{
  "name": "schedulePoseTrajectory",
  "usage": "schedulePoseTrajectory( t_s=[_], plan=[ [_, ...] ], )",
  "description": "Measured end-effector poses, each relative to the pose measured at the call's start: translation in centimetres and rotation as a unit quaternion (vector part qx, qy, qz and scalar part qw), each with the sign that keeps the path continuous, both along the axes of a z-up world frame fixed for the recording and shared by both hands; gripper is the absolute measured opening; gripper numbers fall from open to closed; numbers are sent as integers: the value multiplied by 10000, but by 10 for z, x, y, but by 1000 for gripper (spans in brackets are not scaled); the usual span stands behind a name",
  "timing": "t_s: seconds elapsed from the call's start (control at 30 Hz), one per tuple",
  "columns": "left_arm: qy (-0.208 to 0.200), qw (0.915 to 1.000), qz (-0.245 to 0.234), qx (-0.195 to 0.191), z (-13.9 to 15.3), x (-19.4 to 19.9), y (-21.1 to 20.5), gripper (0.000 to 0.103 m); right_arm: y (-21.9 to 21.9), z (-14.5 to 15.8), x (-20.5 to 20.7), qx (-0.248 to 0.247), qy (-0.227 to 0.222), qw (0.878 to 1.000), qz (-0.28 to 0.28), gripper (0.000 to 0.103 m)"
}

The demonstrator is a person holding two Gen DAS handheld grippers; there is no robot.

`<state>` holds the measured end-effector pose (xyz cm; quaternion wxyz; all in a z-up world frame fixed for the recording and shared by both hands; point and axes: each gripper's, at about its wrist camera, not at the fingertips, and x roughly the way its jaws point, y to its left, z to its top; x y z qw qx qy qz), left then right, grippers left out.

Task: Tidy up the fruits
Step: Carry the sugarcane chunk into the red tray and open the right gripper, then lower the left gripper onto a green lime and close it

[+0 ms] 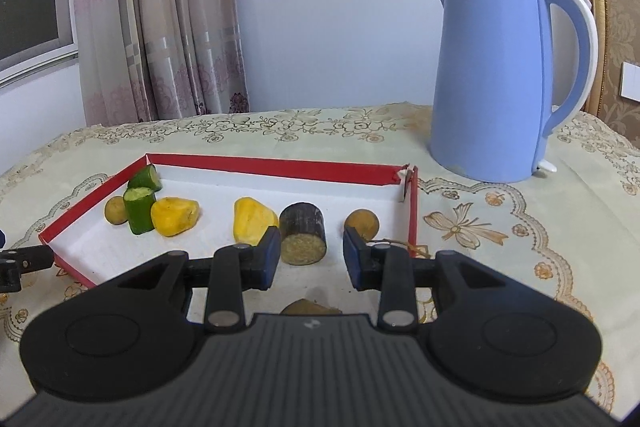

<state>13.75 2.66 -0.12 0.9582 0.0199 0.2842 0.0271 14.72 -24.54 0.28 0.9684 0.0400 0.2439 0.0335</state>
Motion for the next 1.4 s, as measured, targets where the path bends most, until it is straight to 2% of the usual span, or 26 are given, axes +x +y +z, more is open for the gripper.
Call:
schedulePoseTrajectory(
  t_s=[0.57,0.7,0.83,0.9,1.0,1.07,1.17,1.3,1.4],
  plan=[
    [2,10000,-8,-34,1,0,0,92,-1,1,-5,33,-101,9999,-36,33],
    [-3,9999,-47,-92,2,-1,1,93,-3,9,-12,198,-305,9993,-28,52],
    [-43,9997,-96,-200,4,-2,2,93,4,30,-35,167,-865,9959,197,98],
    [-52,9997,-138,-191,6,-3,0,93,11,41,-50,14,-1015,9945,261,103],
    [68,9982,-511,-308,9,-12,-7,93,17,51,-68,-255,-824,9961,158,103],
    [186,9945,-946,-409,9,-24,-13,93,18,51,-79,-341,-655,9973,-8,103],
    [302,9877,-1499,-311,3,-45,-26,93,17,44,-98,-361,-556,9978,-44,103],
    [355,9774,-2083,-62,-6,-71,-43,93,9,28,-117,-92,-567,9983,-129,103],
    [340,9738,-2249,-60,-5,-85,-49,93,-2,14,-117,369,-505,9978,-212,103]
  ],
)
